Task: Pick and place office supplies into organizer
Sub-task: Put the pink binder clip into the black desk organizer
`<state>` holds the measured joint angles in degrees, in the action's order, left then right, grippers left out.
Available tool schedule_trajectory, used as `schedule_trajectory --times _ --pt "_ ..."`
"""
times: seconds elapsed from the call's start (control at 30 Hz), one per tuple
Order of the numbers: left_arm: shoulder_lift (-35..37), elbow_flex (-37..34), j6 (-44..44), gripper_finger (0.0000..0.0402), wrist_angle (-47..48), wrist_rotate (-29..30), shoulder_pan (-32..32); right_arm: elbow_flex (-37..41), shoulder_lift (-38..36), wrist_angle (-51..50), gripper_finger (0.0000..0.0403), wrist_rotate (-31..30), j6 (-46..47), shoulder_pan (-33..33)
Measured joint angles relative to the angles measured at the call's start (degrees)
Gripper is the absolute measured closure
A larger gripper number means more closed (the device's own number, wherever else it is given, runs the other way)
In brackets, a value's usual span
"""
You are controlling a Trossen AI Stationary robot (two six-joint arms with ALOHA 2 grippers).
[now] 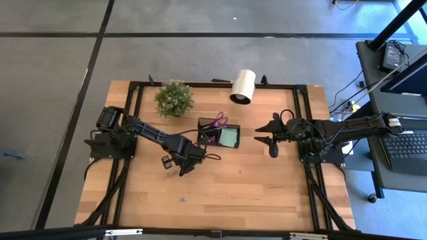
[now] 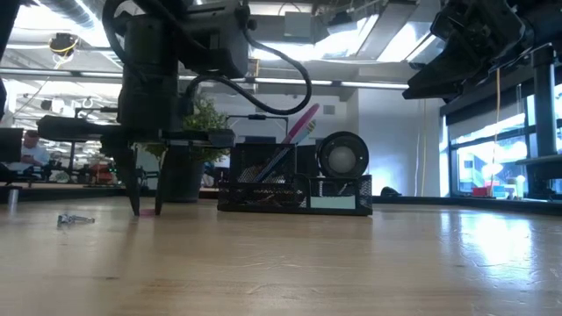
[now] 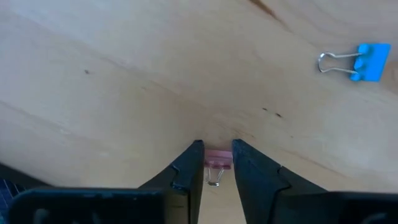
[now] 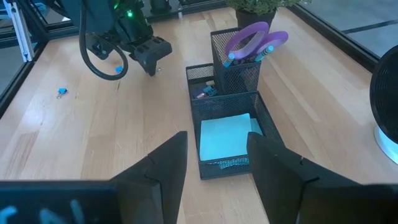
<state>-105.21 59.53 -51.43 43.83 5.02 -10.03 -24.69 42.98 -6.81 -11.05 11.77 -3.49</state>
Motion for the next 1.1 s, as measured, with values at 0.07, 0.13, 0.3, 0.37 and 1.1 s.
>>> schedule_trajectory --times 0.07,0.13,0.3,0.37,1.1 --pt "0.0 0.0 -1.5 0.0328 -0.2 0.0 0.0 0.0 0.0 0.0 0.0232 0.0 0.1 0.0" --pt "0.0 0.0 -1.9 0.0335 -0.3 0.0 0.0 0.0 0.0 0.0 0.0232 0.0 0.1 0.0" --pt "0.0 0.4 0.7 0.0342 -0.2 0.2 -0.6 0.0 0.0 0.0 0.0232 0.0 0.1 0.0" --pt "-0.2 1.8 4.7 0.0343 0.7 -0.7 -0.5 0.0 0.0 0.0 0.0232 0.0 0.2 0.0" --pt "4.9 7.0 36.2 0.0345 -16.0 11.6 6.5 0.0 0.0 -0.9 0.0232 0.0 1.7 0.0"
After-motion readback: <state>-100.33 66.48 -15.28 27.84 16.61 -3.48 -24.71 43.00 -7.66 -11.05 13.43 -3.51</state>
